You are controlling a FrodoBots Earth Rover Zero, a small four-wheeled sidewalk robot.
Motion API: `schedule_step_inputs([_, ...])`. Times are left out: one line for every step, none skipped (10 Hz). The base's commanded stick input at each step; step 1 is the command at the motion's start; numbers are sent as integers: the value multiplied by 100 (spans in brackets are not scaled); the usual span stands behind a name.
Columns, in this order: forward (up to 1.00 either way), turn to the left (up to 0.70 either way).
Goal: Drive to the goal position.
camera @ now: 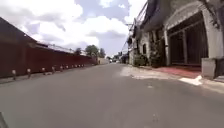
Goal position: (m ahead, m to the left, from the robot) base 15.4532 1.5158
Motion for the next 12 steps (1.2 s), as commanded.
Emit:
schedule_step_inputs([100,0])
schedule_step_inputs([100,0])
schedule_step_inputs([100,0])
schedule_step_inputs([100,0])
schedule_step_inputs([100,0])
schedule_step_inputs([100,0])
schedule_step_inputs([100,0])
schedule_step_inputs([100,0])
schedule_step_inputs([100,0])
schedule_step_inputs([100,0])
schedule_step_inputs([100,0])
schedule_step_inputs([100,0])
